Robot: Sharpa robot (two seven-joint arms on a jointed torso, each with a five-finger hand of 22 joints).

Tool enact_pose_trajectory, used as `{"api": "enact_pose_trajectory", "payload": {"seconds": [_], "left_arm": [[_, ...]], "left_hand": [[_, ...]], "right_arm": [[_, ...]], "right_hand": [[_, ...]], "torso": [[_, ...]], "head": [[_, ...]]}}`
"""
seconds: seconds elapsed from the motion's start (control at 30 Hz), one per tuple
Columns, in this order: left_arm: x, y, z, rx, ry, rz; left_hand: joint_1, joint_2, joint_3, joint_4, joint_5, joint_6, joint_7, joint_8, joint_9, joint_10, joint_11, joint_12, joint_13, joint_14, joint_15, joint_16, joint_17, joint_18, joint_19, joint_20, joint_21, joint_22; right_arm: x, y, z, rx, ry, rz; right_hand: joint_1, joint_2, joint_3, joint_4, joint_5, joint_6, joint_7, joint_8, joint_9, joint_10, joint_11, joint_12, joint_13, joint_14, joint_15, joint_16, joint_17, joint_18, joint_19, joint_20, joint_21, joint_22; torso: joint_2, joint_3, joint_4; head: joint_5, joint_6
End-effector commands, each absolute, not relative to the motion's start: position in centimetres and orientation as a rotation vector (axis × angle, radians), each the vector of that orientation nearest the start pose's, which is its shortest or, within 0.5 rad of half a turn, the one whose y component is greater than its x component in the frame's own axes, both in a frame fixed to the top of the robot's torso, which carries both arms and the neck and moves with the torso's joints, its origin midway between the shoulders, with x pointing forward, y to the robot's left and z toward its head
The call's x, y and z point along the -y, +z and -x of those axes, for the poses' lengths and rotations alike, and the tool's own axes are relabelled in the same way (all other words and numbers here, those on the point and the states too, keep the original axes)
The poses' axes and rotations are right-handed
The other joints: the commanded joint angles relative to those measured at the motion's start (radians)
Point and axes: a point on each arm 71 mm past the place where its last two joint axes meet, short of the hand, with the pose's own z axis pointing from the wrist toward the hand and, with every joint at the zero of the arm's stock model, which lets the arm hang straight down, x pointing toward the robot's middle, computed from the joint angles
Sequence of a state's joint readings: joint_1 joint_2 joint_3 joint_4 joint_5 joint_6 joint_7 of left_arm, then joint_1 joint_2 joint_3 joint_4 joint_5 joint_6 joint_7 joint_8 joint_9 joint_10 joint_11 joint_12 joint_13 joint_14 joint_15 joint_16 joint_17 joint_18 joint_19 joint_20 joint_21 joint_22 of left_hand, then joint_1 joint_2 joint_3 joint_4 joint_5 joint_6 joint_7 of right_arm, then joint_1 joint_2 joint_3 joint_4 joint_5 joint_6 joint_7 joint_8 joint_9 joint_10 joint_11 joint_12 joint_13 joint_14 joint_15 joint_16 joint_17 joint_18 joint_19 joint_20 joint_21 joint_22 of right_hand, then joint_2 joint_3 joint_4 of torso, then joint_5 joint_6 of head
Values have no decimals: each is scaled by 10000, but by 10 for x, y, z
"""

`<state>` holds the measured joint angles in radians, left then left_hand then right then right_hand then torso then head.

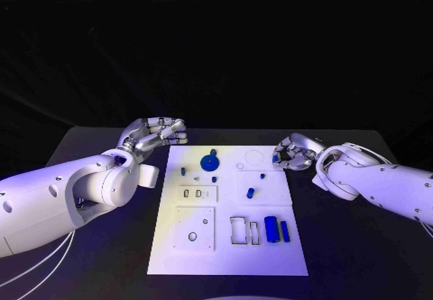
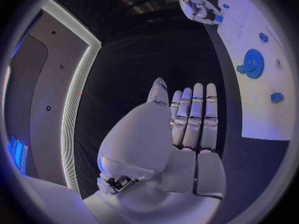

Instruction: Assemble the parts on the task board

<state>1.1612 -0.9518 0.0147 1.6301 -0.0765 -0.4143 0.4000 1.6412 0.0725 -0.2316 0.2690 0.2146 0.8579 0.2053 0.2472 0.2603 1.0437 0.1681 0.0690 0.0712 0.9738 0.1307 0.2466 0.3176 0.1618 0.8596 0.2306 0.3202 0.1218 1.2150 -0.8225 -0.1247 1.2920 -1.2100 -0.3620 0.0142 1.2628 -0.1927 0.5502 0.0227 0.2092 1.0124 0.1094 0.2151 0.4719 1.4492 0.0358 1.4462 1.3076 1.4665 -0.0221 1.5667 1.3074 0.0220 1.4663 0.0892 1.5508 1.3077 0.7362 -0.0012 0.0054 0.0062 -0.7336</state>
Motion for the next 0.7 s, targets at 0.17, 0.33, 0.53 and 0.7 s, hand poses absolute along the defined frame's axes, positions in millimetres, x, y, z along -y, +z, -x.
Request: {"api": "enact_pose_trajectory", "payload": {"seconds": [0.17, 0.33, 0.53, 0.7], "left_arm": [[-235, -164, -471, -13464, -14832, 10685], [-235, -164, -471, -13465, -14834, 10685], [-235, -164, -471, -13471, -14832, 10688], [-234, -165, -472, -13480, -14823, 10697]], "left_hand": [[98, 15, -51, 26, -38, -55, 4, -55, 11, -59, 0, -37, 12, -61, 14, -49, 10, 179, -7, 77, -37, -10], [105, 30, -70, 29, -42, -55, 5, -61, 25, -60, 0, -36, 13, -61, 15, -62, 31, 180, -5, 78, -45, -18], [105, 30, -70, 29, -42, -55, 5, -61, 25, -60, 0, -36, 13, -61, 15, -62, 31, 180, -5, 78, -45, -18], [107, 37, -79, 32, -44, -52, 5, -62, 32, -59, -2, -36, 13, -58, 14, -67, 41, 180, -3, 79, -48, -21]], "right_arm": [[256, -208, -510, -16077, 6151, -274], [248, -200, -503, -15978, 6236, -389], [224, -185, -491, -16069, 6302, -639], [187, -178, -476, -16287, 6509, -395]], "right_hand": [[-2, 275, 195, -41, -21, 182, -51, 152, 123, 165, -69, 155, 1299, 1043, -95, 41, 2634, -216, 1035, -81, 189, 2621], [-206, 244, 182, 15, -77, 209, -84, 193, 168, 185, -96, 160, 1310, 1043, -121, 41, 2634, -220, 1045, -107, 200, 2631], [-348, 274, 198, 76, -123, 251, -125, 235, 206, 185, -129, 146, 1299, 1043, -148, 41, 2634, -220, 1045, -131, 200, 2631], [-467, 305, 213, 136, -119, 294, -161, 275, 241, 197, -160, 144, 1304, 1043, -173, 41, 2634, -220, 1045, -154, 200, 2631]], "torso": [[-4, -3, 0], [-23, -22, -16], [-44, -22, -31], [-85, -31, -66]], "head": [[-16, 9], [-20, 21], [-3, 29], [127, -41]]}}
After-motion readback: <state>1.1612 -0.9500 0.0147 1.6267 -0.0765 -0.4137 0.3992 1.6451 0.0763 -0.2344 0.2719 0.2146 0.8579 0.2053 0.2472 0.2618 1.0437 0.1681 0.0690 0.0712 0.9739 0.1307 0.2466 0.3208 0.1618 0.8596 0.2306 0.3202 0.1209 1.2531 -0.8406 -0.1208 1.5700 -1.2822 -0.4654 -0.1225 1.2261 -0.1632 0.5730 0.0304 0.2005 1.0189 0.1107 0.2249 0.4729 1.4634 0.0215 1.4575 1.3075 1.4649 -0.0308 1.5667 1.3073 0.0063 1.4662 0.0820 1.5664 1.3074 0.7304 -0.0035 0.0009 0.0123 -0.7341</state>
